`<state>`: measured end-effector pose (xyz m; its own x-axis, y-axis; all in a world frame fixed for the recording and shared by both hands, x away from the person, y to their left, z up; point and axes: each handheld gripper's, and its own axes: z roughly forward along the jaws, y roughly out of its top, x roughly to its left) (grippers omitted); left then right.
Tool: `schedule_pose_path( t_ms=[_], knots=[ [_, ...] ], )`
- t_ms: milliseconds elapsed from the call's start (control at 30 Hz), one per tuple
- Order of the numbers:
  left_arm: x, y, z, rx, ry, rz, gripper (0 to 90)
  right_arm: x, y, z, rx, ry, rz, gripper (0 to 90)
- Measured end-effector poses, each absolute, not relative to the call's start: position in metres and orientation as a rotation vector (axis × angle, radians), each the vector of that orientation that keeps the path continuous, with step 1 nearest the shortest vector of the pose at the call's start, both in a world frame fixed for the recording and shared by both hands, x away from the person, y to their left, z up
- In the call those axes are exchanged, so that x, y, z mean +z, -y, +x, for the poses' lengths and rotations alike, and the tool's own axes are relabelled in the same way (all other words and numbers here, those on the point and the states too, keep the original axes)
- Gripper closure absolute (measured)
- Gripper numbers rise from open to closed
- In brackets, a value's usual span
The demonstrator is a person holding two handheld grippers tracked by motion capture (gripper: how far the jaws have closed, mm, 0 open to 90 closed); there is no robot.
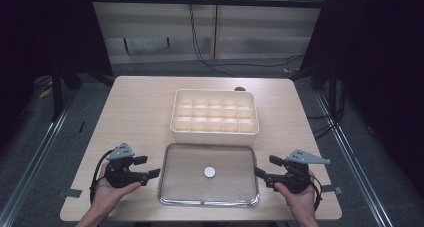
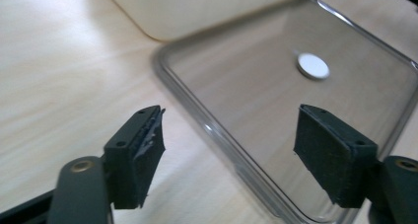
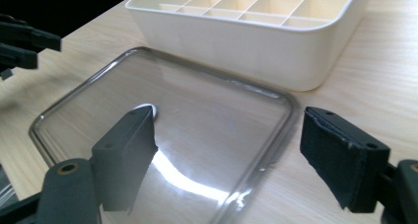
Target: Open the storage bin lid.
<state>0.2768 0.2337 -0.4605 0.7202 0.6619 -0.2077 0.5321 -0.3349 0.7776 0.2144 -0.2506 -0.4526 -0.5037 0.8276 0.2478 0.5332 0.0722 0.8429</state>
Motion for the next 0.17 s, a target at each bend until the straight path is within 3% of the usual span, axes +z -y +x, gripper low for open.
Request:
schedule_pose_path(
  t_ms=[167],
  knots=[
    [-0.46, -0.244, 0.281, 0.251, -0.973, 1.967, 22.9, -0.451, 0.269, 0.213, 1.4, -1.987, 1.385, 19.1]
  ],
)
